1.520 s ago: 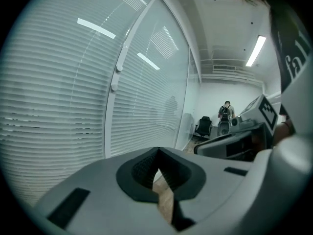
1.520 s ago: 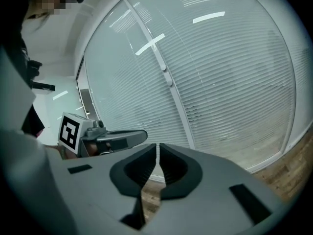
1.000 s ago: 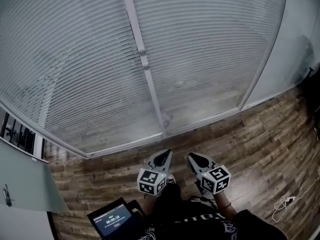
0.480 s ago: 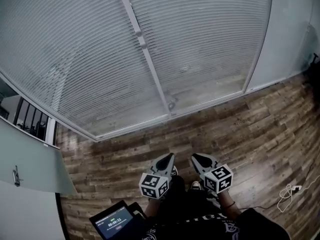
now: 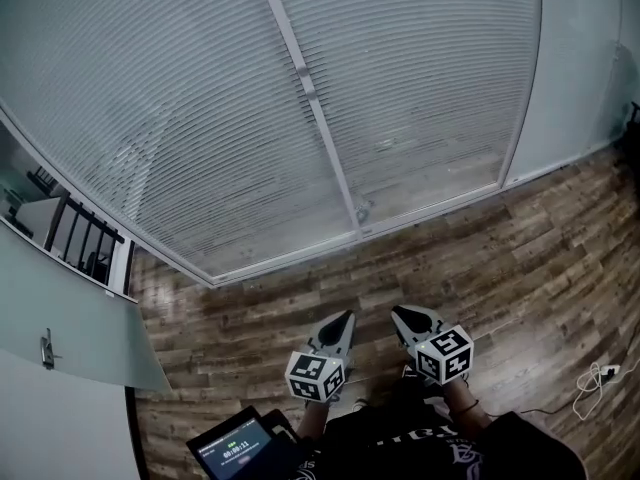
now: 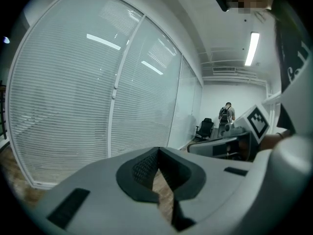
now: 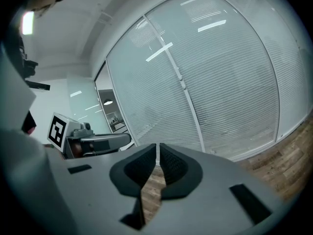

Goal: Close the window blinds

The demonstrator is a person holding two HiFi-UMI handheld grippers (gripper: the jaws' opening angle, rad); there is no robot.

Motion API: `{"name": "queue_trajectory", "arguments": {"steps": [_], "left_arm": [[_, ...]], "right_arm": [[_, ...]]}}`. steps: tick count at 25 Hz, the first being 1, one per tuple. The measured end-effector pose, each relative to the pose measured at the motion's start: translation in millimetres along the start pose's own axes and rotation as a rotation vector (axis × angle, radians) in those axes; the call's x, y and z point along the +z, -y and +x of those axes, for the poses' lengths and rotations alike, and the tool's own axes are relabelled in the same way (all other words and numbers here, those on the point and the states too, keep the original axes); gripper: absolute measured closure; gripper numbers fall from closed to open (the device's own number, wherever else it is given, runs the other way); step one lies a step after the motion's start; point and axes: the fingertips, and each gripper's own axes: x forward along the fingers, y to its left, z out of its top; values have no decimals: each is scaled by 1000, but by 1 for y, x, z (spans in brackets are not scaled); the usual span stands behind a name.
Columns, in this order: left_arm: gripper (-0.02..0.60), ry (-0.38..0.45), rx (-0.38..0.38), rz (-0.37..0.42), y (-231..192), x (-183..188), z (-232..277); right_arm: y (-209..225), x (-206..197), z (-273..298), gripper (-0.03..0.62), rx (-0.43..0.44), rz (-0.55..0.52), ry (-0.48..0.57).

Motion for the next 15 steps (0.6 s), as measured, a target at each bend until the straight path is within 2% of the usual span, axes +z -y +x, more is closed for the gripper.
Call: {"name": "queue_trajectory", "arguments": {"steps": [7, 11, 15], "left_arm": [[577, -28, 3, 17, -22, -32, -88], [577, -30, -12, 1, -31, -58, -133], [577, -12, -23, -4, -33, -66, -155]], "right_arm": [[-79, -35, 15, 560, 4, 75, 7], [-129, -69, 14, 560, 4, 73, -14], [-153, -84, 6, 560, -8, 62, -20]]}}
